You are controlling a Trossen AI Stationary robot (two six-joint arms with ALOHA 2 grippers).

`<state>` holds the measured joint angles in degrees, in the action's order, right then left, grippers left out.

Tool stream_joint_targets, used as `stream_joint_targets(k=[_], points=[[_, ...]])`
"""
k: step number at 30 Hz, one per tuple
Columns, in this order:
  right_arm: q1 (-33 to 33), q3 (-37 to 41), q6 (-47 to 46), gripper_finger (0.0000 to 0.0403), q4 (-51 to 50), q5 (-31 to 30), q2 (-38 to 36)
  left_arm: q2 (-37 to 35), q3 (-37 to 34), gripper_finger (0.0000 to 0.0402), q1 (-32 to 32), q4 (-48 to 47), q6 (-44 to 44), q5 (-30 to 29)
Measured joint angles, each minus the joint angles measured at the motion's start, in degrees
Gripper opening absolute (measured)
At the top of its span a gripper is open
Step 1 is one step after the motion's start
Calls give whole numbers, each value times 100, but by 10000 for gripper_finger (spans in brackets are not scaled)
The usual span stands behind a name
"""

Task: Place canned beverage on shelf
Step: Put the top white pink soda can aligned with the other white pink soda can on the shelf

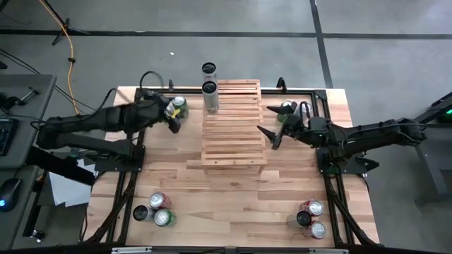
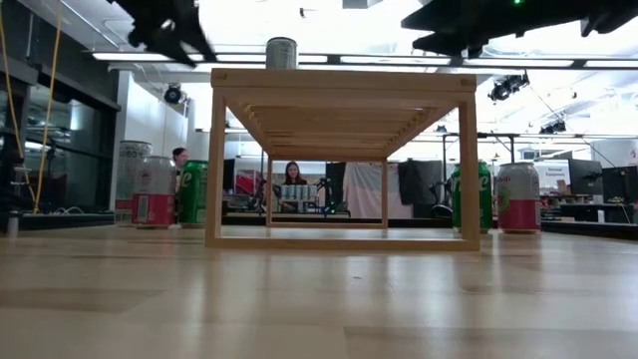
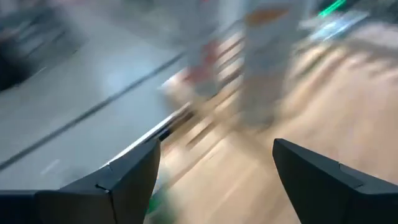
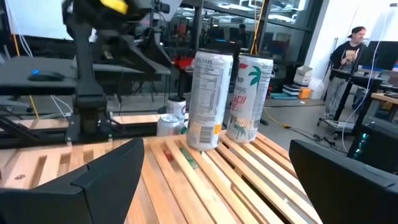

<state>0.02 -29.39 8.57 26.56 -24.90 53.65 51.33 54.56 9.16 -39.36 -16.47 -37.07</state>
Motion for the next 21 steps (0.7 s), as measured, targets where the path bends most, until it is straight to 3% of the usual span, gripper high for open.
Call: stream_joint_targets(k=[4, 11, 17, 21], points=[[-1, 0, 49, 387, 156, 1, 141, 539, 443, 303, 512, -1313, -543, -422], [-1, 0, 47, 387, 205, 0, 157, 864, 433, 303, 1284, -1455, -669, -519], [-1, 0, -202, 387, 460, 0, 157, 977, 433, 303, 1937, -2086, -1356, -598], [-1, 0, -284, 387, 492, 0, 157, 1024, 328, 303, 2213, -1999, -1606, -769]])
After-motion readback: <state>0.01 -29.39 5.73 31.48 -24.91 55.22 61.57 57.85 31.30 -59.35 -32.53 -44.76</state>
